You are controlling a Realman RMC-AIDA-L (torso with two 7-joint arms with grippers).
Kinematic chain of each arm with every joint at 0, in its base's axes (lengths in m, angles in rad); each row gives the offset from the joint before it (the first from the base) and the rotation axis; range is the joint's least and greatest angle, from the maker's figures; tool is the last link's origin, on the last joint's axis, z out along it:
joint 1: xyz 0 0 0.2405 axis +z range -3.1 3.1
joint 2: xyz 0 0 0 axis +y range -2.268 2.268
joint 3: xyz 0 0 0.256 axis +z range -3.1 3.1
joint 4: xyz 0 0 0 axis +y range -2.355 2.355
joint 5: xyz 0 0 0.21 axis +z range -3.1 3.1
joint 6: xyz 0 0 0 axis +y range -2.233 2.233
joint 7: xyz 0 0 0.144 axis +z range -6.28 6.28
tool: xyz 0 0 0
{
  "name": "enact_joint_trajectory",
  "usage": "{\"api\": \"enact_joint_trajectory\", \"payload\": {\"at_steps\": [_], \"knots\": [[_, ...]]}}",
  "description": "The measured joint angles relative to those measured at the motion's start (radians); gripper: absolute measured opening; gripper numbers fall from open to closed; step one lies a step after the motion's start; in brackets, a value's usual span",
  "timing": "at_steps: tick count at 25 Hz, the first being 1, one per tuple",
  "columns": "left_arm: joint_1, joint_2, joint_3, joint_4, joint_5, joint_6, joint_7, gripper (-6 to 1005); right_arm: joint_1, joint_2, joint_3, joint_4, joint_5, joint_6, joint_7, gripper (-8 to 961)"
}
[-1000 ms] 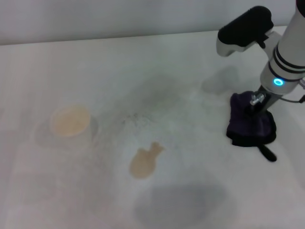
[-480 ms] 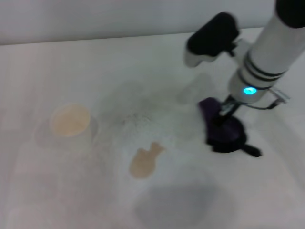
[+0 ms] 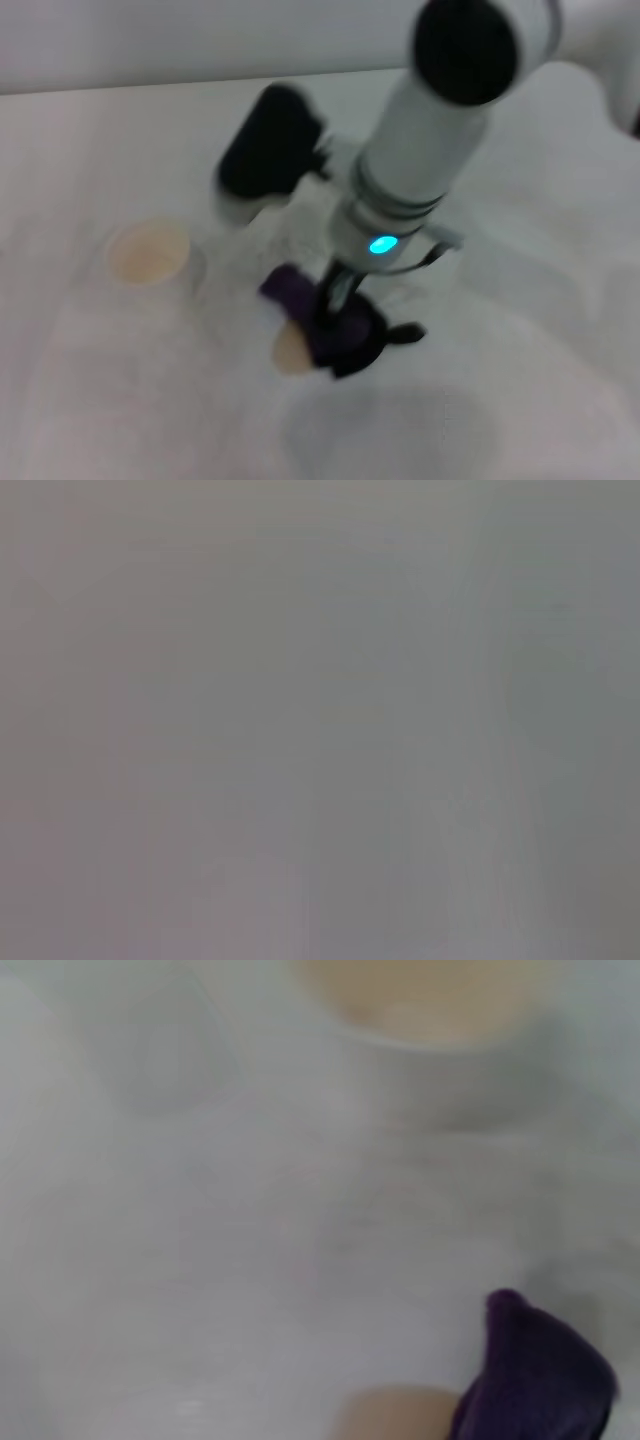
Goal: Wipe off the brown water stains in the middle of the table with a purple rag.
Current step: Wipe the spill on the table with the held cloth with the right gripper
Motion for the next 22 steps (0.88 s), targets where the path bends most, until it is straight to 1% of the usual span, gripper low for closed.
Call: {"api": "enact_joint_trajectory", "payload": {"at_steps": [2, 4, 6, 11, 16, 19, 22], "knots": [[-0.006, -0.001, 0.000, 0.000, 0.012, 0.000, 0.000, 892, 0.054, 0.000, -0.086, 0.028, 0.088, -0.025, -0.002, 82], [-0.008, -0.001, 0.000, 0.004, 0.017, 0.000, 0.000, 893, 0.093, 0.000, -0.144, 0.045, 0.161, -0.041, -0.012, 80], [-0.008, -0.001, 0.000, 0.011, 0.018, -0.002, 0.000, 893, 0.107, 0.000, -0.167, 0.041, 0.207, -0.042, -0.042, 78], [0.001, -0.002, 0.000, 0.014, 0.018, -0.001, 0.001, 891, 0.113, 0.000, -0.170, 0.031, 0.301, -0.020, -0.146, 77], [0.005, -0.004, 0.000, 0.029, 0.019, -0.001, 0.002, 892, 0.122, 0.000, -0.186, 0.078, 0.277, -0.037, -0.142, 77], [0.011, -0.003, 0.000, 0.036, 0.020, 0.000, 0.006, 892, 0.124, 0.000, -0.167, 0.089, 0.211, -0.039, -0.109, 77], [0.017, -0.003, 0.000, 0.038, 0.018, 0.000, 0.009, 891, 0.123, 0.000, -0.110, 0.082, 0.077, -0.017, -0.051, 77]]}}
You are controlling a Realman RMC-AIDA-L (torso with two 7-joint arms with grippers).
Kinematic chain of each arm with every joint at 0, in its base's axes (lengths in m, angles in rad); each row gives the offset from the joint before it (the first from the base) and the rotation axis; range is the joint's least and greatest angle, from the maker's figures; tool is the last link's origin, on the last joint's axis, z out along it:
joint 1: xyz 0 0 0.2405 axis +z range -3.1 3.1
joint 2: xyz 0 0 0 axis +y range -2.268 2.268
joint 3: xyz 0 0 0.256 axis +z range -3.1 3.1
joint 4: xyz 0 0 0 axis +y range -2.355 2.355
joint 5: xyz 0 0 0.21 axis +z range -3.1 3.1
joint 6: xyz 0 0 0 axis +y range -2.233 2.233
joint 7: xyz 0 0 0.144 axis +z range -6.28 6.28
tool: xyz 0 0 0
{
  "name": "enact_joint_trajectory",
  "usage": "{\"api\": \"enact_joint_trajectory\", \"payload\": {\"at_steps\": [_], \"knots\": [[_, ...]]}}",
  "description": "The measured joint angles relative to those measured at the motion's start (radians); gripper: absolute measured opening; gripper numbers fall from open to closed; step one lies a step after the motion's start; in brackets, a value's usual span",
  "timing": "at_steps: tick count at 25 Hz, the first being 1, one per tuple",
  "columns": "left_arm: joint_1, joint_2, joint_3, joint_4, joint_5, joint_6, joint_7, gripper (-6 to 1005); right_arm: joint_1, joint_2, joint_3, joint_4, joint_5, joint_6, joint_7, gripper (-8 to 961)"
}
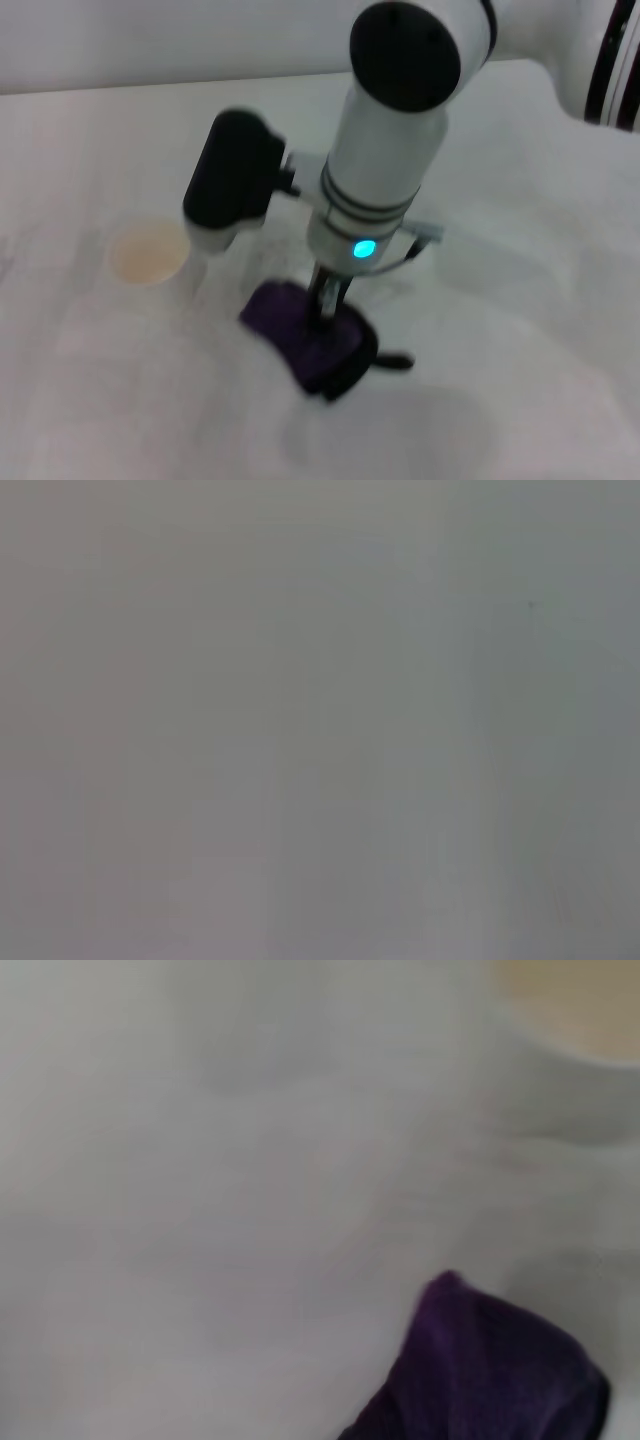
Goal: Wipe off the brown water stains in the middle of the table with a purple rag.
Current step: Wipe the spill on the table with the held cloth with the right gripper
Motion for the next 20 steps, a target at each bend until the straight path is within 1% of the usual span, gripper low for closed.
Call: {"api": "enact_joint_trajectory", "payload": {"at_steps": [6, 9, 12, 17, 20], "knots": [[-0.001, -0.001, -0.001, 0.001, -0.002, 0.000, 0.001, 890, -0.016, 0.000, 0.060, 0.007, -0.224, 0.042, 0.100, 78], [-0.004, -0.001, -0.001, 0.002, -0.003, 0.000, 0.002, 889, -0.030, 0.000, 0.075, 0.006, -0.235, 0.042, 0.092, 78], [-0.008, -0.001, -0.002, 0.005, -0.003, 0.000, 0.002, 889, -0.047, 0.001, 0.079, -0.011, -0.153, 0.042, 0.027, 78], [-0.015, -0.001, -0.002, 0.014, 0.000, 0.000, 0.002, 888, -0.050, 0.000, 0.043, -0.001, 0.115, 0.036, -0.153, 78], [-0.018, -0.001, -0.002, 0.015, 0.000, 0.001, 0.003, 887, -0.056, 0.000, 0.032, 0.002, 0.207, 0.027, -0.216, 78]]}}
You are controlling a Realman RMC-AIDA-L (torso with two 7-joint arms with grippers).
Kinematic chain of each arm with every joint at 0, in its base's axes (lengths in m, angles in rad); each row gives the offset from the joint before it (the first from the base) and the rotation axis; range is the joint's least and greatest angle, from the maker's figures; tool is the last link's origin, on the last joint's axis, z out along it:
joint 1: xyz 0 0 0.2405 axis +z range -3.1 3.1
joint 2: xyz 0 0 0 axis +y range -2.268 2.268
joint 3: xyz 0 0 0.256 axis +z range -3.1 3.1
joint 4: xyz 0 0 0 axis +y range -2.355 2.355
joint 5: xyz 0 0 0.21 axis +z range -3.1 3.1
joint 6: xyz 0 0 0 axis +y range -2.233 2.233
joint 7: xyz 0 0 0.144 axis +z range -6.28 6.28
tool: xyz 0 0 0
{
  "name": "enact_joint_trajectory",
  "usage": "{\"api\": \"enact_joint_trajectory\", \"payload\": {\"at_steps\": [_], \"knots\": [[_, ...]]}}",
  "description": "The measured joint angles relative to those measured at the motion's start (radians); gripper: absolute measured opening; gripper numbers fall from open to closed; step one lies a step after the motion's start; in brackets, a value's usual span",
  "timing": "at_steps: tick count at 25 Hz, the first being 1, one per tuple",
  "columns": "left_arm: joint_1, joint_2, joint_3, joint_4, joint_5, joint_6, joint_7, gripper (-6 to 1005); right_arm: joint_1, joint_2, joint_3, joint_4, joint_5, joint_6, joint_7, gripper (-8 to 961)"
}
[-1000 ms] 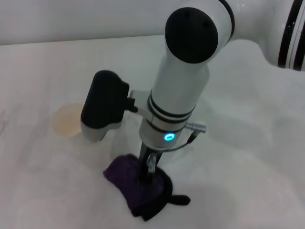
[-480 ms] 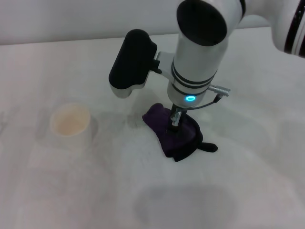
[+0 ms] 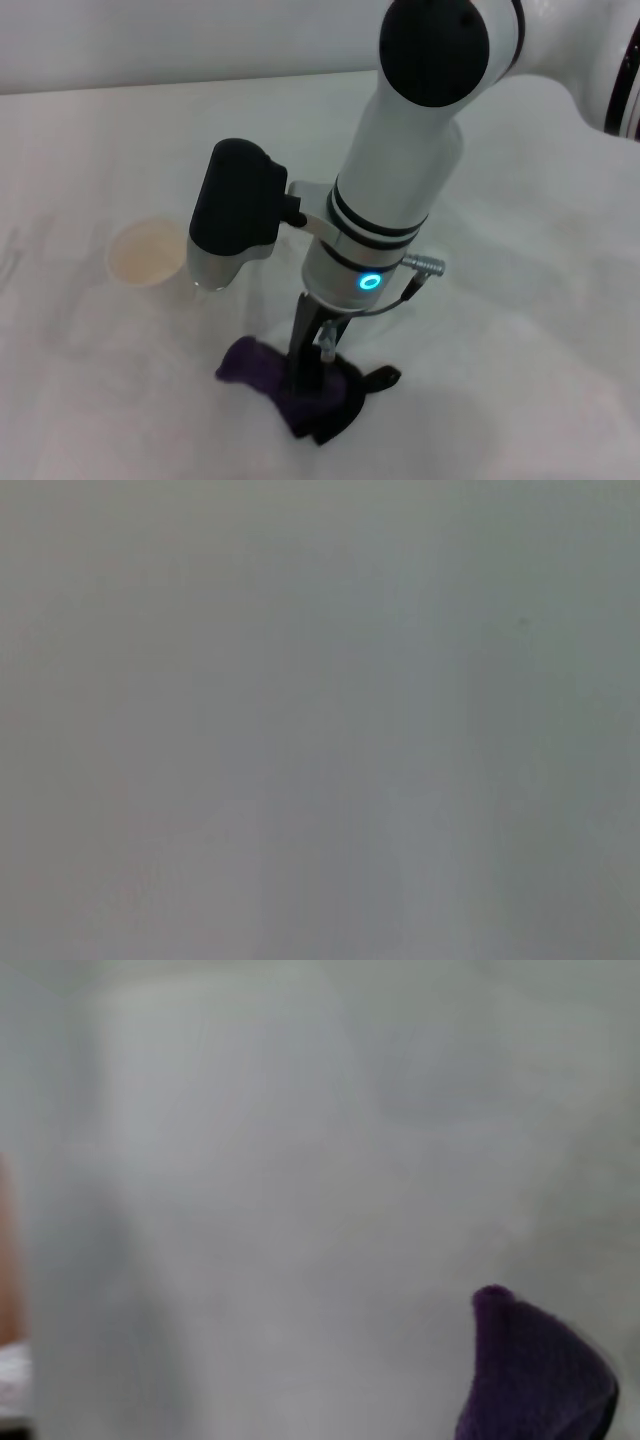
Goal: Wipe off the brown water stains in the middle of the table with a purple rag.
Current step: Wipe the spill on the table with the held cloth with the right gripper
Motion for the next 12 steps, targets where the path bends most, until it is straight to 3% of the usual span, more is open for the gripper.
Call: {"api": "enact_joint_trajectory", "payload": {"at_steps": [5, 12], "knots": [[0.003, -0.001, 0.000, 0.013, 0.000, 0.001, 0.030, 888, -0.011, 0.000, 0.003, 0.023, 0.021, -0.025, -0.015, 78], [0.014, -0.001, 0.000, 0.017, -0.003, 0.002, 0.042, 887, -0.040, -0.001, 0.099, 0.042, -0.234, -0.044, 0.123, 85]]}}
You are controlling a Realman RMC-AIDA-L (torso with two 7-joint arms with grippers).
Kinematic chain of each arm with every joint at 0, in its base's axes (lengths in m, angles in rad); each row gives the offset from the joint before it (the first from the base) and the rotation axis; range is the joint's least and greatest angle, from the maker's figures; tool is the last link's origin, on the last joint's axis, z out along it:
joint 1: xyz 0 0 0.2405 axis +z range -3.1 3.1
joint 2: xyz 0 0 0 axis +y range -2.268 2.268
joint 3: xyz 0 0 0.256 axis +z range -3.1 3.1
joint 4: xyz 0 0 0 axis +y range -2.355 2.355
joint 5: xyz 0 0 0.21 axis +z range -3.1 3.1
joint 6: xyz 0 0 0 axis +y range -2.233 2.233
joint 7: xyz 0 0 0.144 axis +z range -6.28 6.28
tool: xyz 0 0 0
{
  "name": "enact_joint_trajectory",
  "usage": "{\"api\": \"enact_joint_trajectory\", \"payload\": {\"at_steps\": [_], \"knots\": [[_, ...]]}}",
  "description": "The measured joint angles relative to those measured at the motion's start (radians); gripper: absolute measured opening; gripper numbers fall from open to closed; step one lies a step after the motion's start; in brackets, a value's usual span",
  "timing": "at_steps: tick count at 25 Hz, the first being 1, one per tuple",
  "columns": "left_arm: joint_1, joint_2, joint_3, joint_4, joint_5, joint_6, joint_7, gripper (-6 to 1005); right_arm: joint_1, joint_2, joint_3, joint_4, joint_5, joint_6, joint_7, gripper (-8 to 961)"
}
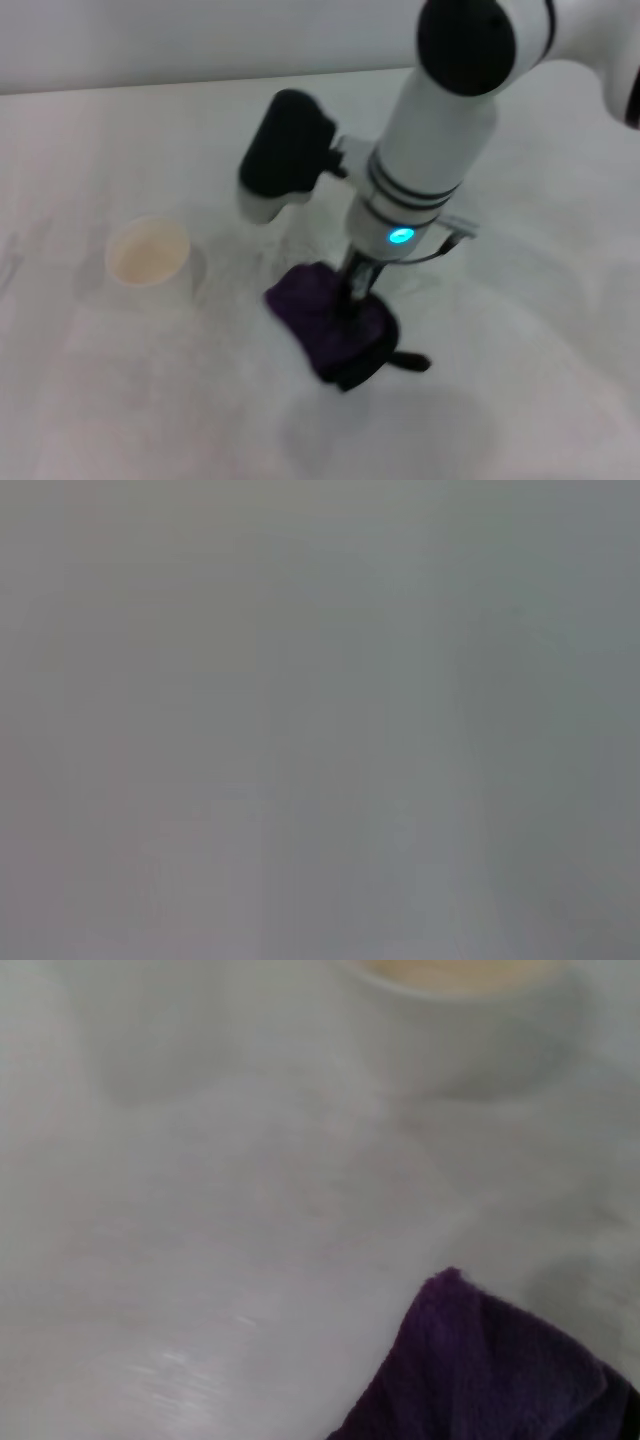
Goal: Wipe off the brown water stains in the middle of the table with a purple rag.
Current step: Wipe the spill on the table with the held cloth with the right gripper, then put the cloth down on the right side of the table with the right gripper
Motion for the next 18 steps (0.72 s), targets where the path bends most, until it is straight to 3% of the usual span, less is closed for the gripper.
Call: {"api": "enact_joint_trajectory", "payload": {"at_steps": [6, 12, 18], "knots": [[0.007, 0.001, 0.000, 0.000, -0.002, 0.000, -0.004, 888, -0.069, -0.008, 0.164, -0.035, -0.157, 0.081, 0.007, 103], [0.008, 0.002, 0.000, 0.000, -0.003, 0.000, -0.005, 888, -0.172, -0.012, 0.377, -0.165, -0.367, 0.196, -0.006, 121], [0.004, 0.002, 0.000, 0.005, -0.004, 0.000, -0.005, 887, -0.206, -0.015, 0.533, -0.125, -0.546, 0.223, -0.035, 139]]}}
